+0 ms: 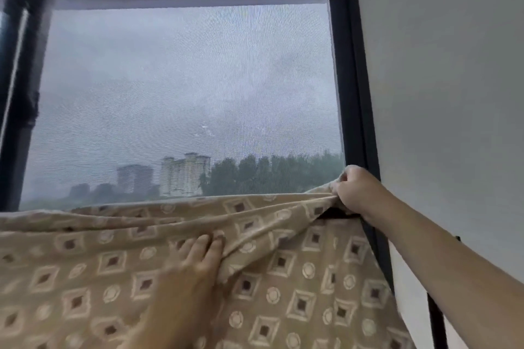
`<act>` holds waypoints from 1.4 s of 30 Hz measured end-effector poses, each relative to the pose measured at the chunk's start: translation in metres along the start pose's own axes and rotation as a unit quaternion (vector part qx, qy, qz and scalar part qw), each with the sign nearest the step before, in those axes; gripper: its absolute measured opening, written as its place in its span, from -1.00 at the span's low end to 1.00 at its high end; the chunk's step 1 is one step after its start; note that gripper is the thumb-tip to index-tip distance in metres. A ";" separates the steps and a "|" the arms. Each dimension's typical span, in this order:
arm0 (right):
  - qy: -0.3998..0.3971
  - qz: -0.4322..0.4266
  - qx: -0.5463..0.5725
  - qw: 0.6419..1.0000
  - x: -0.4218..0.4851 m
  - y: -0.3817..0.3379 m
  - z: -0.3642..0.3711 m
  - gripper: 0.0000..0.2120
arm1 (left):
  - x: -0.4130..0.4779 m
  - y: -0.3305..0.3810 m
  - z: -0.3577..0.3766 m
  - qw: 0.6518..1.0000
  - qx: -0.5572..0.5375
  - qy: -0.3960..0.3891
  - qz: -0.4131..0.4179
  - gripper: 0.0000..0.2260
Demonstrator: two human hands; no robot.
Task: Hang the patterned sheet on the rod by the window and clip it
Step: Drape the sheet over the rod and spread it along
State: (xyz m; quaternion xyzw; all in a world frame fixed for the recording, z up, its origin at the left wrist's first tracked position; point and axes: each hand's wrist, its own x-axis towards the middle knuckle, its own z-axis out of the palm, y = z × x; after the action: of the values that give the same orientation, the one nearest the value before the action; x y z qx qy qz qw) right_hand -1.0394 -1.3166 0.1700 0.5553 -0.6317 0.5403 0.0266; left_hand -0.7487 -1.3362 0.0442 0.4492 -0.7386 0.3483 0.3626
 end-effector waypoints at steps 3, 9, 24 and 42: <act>-0.043 -0.044 -0.122 0.991 0.008 0.010 0.013 -0.89 | 0.008 -0.019 -0.016 0.999 -0.031 -0.021 -0.033 -0.68; -0.101 -0.039 -0.135 0.985 0.028 0.024 0.044 -0.70 | 0.028 -0.014 -0.012 0.975 -0.170 -0.024 -0.139 -0.80; -0.220 -0.055 -0.033 0.973 0.036 0.000 0.024 -0.55 | 0.128 0.092 -0.017 0.907 -0.387 -0.030 -0.161 -0.83; -0.051 -0.128 -0.051 0.989 -0.021 0.013 -0.010 -0.75 | 0.157 0.022 -0.043 0.947 -0.093 -0.302 -0.054 -0.57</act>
State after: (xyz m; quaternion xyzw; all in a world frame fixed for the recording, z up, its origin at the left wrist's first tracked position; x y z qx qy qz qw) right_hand -1.0463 -1.2982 0.1520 0.6561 -0.5826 0.4709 0.0912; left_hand -0.8119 -1.3565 0.1942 0.5372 -0.8171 0.1060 0.1805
